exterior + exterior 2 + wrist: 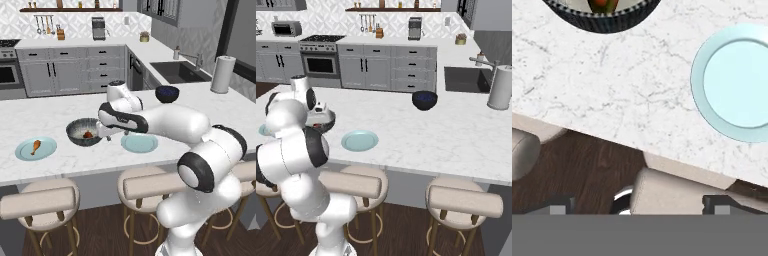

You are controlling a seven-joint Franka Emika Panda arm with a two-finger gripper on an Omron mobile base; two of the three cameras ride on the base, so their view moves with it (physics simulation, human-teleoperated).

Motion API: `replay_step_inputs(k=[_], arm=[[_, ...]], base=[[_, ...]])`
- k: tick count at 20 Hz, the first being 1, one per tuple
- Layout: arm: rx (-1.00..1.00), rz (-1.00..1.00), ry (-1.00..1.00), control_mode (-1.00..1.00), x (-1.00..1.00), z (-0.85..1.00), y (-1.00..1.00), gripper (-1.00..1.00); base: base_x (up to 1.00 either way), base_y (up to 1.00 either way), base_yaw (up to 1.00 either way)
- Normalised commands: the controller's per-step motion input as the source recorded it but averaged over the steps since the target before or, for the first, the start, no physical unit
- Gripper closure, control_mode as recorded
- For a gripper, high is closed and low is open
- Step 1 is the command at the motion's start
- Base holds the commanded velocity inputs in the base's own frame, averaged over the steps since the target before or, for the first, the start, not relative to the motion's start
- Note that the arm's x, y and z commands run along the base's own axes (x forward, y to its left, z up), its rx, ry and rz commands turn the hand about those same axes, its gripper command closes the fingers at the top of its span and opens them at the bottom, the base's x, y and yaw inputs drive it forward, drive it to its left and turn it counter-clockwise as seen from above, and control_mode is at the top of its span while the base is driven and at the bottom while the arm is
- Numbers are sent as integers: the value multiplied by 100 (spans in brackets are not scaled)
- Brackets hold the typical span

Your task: Pick the chicken drumstick and bell pepper from their plates and place them in the bowl. Then put the bowl in the fridge.

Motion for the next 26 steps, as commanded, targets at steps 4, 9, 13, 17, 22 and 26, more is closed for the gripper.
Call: replay_step_inputs(k=[4,9,13,17,22,26], arm=[[1,-9,0,-100,-80,-2,-61,-100],[0,-2,-1,-100,-18,0,-12,-100],[0,0,0,-100,0,0,0,-100],[0,0,0,100,0,0,6,-100],[0,0,0,100,0,0,0,-100],[0,0,0,100,0,0,0,-100]], base=[[0,0,0],[0,0,0],[0,0,0],[0,26,0],[6,92,0],[13,73,0]])
